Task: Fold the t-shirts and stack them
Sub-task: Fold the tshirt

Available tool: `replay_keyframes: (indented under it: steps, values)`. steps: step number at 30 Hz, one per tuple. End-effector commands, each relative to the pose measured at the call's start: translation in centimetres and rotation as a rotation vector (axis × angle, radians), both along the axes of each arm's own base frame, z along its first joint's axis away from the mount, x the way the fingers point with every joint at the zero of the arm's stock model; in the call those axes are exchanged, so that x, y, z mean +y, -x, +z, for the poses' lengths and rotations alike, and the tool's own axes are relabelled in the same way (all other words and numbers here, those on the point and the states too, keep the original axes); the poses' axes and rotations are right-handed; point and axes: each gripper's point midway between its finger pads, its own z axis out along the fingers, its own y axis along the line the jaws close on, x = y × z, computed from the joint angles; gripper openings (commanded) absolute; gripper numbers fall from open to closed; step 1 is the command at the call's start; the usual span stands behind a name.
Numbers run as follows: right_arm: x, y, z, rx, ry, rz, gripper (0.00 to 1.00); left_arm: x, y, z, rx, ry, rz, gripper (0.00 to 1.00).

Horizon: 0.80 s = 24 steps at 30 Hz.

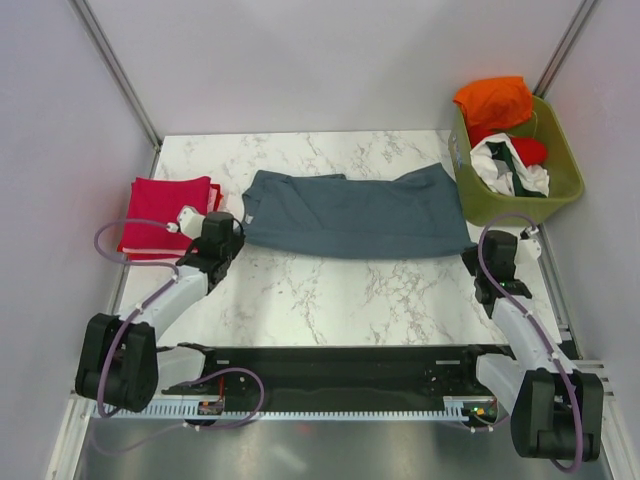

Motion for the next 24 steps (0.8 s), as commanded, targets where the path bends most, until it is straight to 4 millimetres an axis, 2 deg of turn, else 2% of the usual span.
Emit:
replay_keyframes:
  steps: [1,3,4,5,6,7,8,9,10,11,12,13,14,15,16,17,18,20,21,23,24]
  values:
    - [0.2,0.0,1.1,-0.024,0.001,0.018,0.0,1.2,0.6,1.6,-0.008,-0.065,0.017,0.02]
    - [0.3,-0.8,3.6,-0.075,0.003,0.029,0.0,1.6,0.8,3.5,-0.018,-0.093,0.014,0.02]
    - [0.5,-1.2,4.6,-0.091,0.004,0.04,0.0,1.6,0.0,6.0,-0.061,-0.106,0.009,0.02]
    - [0.5,-2.0,7.1,-0.14,0.019,0.055,0.0,1.9,0.0,7.8,-0.089,-0.12,0.012,0.02]
    - [0.6,-2.5,8.6,-0.167,0.025,0.069,0.0,2.1,0.2,9.2,-0.102,-0.131,0.009,0.02]
    - [0.7,-2.9,10.2,-0.195,0.033,0.082,0.0,2.1,0.0,12.2,-0.157,-0.144,0.0,0.02]
    - [0.9,-3.4,13.6,-0.253,0.049,0.107,0.0,2.1,0.0,14.0,-0.193,-0.149,-0.004,0.02]
    - [1.1,-3.6,15.5,-0.285,0.057,0.119,0.0,2.3,0.8,16.5,-0.245,-0.152,-0.009,0.02]
    - [1.2,-3.6,17.2,-0.313,0.064,0.131,0.0,2.5,1.0,19.9,-0.311,-0.162,-0.014,0.02]
    - [1.5,-3.7,21.1,-0.392,0.08,0.149,0.0,2.5,1.5,21.8,-0.35,-0.165,-0.019,0.02]
    - [1.5,-3.4,22.9,-0.426,0.098,0.158,0.0,2.8,2.5,23.9,-0.391,-0.167,-0.018,0.02]
    - [1.6,-3.2,24.3,-0.444,0.106,0.161,0.0,3.0,3.3,27.3,-0.458,-0.172,-0.02,0.02]
    - [1.6,-2.7,27.9,-0.509,0.119,0.16,0.0,3.2,3.9,28.9,-0.487,-0.173,-0.02,0.02]
    - [1.7,-2.3,29.3,-0.526,0.131,0.167,0.0,3.5,5.3,31.9,-0.542,-0.171,-0.02,0.02]
    - [1.8,-2.0,30.2,-0.527,0.132,0.174,0.0,3.7,6.0,33.2,-0.567,-0.169,-0.017,0.02]
    - [2.2,-1.4,32.9,-0.58,0.14,0.193,0.0,3.6,6.6,34.5,-0.592,-0.161,-0.026,0.02]
    - [2.4,-1.1,33.9,-0.599,0.14,0.202,0.0,3.8,8.0,36.8,-0.646,-0.152,-0.026,0.02]
    - [2.9,0.0,36.6,-0.66,0.142,0.22,0.0,3.8,9.1,38.4,-0.688,-0.139,-0.033,0.02]
    - [2.9,0.3,37.3,-0.678,0.143,0.223,0.0,4.0,9.9,39.7,-0.718,-0.132,-0.03,0.02]
    - [3.0,1.0,39.5,-0.724,0.146,0.22,0.0,4.3,10.6,40.7,-0.735,-0.131,-0.019,0.02]
    - [3.1,1.4,40.3,-0.743,0.149,0.221,0.0,4.6,11.1,41.8,-0.756,-0.13,-0.011,0.02]
